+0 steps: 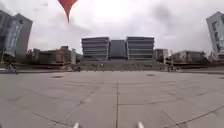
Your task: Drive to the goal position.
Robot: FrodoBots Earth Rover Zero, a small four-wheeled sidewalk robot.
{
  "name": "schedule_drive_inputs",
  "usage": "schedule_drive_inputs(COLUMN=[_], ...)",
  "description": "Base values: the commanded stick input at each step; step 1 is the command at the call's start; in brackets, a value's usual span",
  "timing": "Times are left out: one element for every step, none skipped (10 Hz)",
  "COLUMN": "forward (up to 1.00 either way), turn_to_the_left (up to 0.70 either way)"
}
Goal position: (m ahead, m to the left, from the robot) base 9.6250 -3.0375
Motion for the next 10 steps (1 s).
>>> schedule_drive_inputs(forward=[0.7,0.7,0.7,0.7,0.7,0.7,0.7,0.7,0.7,0.7], turn_to_the_left=[0.0,0.0,0.0,0.0,0.0,0.0,0.0,0.0,0.0,0.0])
